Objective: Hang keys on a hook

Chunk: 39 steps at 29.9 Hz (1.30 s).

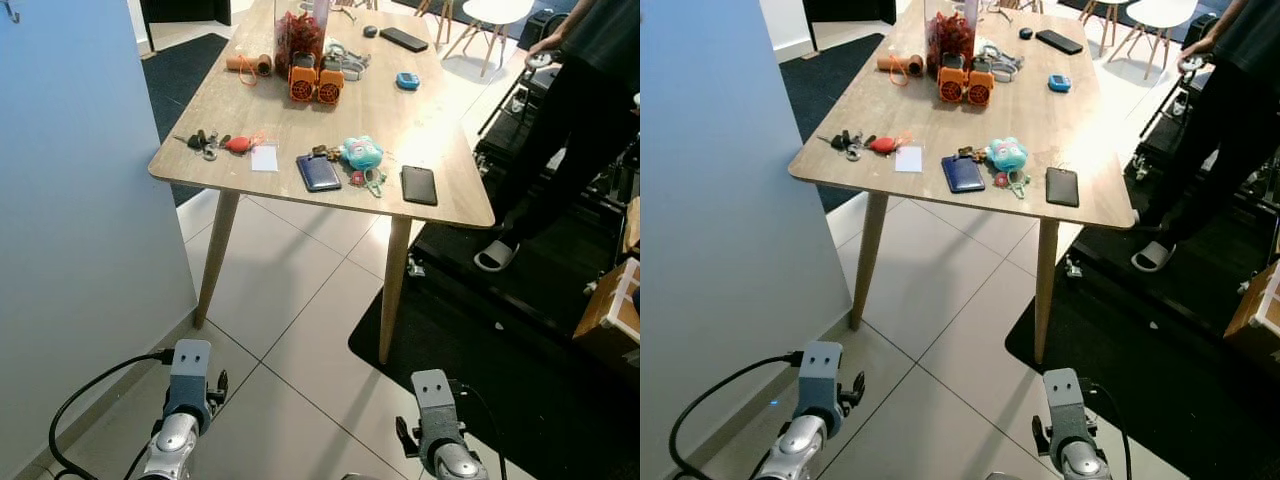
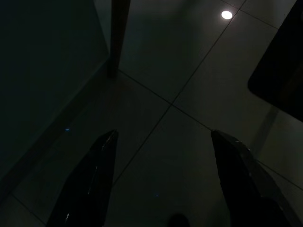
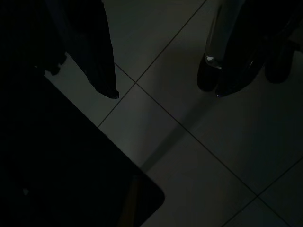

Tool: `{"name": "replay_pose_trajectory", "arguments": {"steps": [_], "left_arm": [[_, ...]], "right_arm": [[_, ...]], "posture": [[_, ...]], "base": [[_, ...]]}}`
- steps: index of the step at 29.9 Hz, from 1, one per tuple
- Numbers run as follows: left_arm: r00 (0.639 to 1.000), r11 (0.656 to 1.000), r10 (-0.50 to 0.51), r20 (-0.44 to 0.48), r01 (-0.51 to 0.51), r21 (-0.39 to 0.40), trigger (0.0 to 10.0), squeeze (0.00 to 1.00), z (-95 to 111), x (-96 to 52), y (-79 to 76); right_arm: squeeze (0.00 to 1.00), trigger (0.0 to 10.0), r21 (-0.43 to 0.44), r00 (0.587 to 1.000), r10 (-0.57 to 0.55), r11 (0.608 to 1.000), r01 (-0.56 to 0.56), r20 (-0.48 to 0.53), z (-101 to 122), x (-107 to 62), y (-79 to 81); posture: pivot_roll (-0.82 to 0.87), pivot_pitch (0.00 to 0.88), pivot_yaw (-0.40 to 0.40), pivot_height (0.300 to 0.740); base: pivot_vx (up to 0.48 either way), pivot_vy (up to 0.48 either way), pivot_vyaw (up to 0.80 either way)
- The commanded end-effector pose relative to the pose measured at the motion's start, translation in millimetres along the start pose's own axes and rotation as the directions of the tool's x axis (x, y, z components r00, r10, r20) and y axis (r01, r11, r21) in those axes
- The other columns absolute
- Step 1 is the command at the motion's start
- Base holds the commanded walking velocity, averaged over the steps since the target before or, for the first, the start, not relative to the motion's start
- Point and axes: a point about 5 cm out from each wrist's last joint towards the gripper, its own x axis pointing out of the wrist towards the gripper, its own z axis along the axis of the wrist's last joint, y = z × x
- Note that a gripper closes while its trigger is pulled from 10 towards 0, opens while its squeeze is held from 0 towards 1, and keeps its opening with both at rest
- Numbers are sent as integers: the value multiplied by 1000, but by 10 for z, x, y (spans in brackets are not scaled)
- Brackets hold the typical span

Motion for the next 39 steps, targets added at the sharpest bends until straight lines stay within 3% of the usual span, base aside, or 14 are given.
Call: {"name": "replay_pose_trajectory", "arguments": {"steps": [1, 9, 18, 26, 39], "left_arm": [[1000, 999, -16, 0, 16, 27, 10000, 0, -5, -3, -25], [1000, 999, -15, -9, 16, 47, 10000, 0, -20, -6, -29], [999, 999, 21, -32, -20, 36, 10000, 0, -24, 6, 1], [999, 1000, -18, -35, 19, 23, 10000, 0, -28, 8, -49], [999, 1000, -13, -38, 14, 3, 10000, 0, -33, 6, -40]], "right_arm": [[0, 10000, -1, 1000, -11, 1000, 11, -8, -30, -11, -40], [0, 10000, 1, 1000, -12, 1000, 12, -11, -34, -12, -39], [0, 10000, 1, 1000, -13, 1000, 13, -11, -33, -11, -44], [0, 10000, 3, 1000, -14, 1000, 14, -11, -34, -12, -43], [0, 10000, 1, 1000, -15, 1000, 15, -10, -37, -14, -50]], "posture": [[100, 33, -99, 740], [99, 36, -98, 740], [99, 37, -99, 740], [96, 36, -98, 740], [96, 37, -99, 740]], "base": [[0, 0, 0], [0, -480, 0], [0, 0, 0], [0, 0, 0], [330, 0, 0]]}}
